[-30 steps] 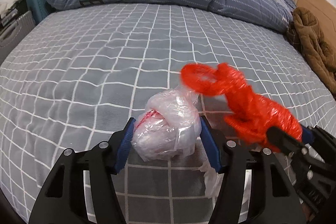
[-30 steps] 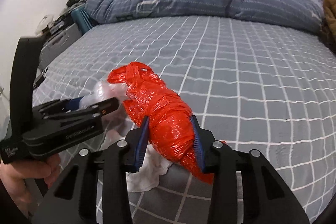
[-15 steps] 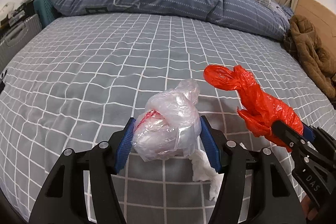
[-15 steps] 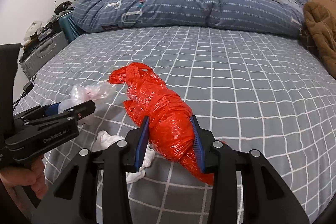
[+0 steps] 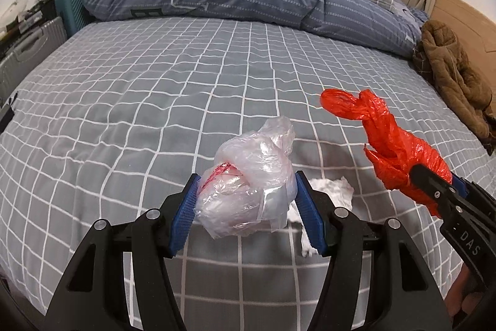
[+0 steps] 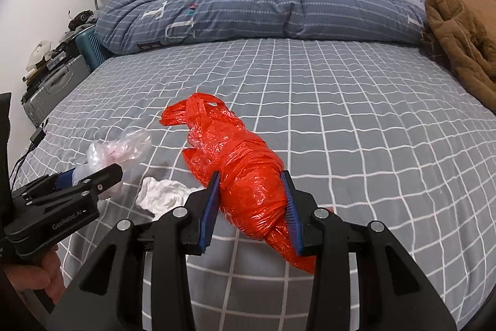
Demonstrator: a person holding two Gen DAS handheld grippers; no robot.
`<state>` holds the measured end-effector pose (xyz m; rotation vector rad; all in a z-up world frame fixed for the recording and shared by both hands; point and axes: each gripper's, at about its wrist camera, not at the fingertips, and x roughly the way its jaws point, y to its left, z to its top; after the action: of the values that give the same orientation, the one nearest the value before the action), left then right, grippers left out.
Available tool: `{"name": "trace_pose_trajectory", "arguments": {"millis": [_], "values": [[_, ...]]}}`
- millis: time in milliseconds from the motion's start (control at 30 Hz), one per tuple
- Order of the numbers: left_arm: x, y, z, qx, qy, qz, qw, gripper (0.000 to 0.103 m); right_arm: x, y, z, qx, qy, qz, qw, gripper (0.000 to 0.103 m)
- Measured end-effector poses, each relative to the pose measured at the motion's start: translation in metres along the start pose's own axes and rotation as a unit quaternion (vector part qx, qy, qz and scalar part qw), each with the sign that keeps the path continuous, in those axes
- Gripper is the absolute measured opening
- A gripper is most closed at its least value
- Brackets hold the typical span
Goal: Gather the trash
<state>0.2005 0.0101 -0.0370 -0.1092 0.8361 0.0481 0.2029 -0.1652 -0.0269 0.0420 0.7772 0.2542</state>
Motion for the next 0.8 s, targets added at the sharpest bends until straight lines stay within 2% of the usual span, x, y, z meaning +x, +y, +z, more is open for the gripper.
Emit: {"name": "trace_pose_trajectory", "arguments": {"millis": [333, 800], "values": [[-0.022, -0.004, -0.013, 0.001, -0.007, -0.007, 1.0000, 0.059, -0.022, -0.003, -0.009, -0.001, -0.007, -0.027, 1.000, 0.037], [-0.048, -0.010, -0.033, 0.007, -0.011, -0.009, 0.9999, 0.059, -0.050, -0.003, -0.021, 0.004, -0.016, -0.029, 0.999, 0.037]]}}
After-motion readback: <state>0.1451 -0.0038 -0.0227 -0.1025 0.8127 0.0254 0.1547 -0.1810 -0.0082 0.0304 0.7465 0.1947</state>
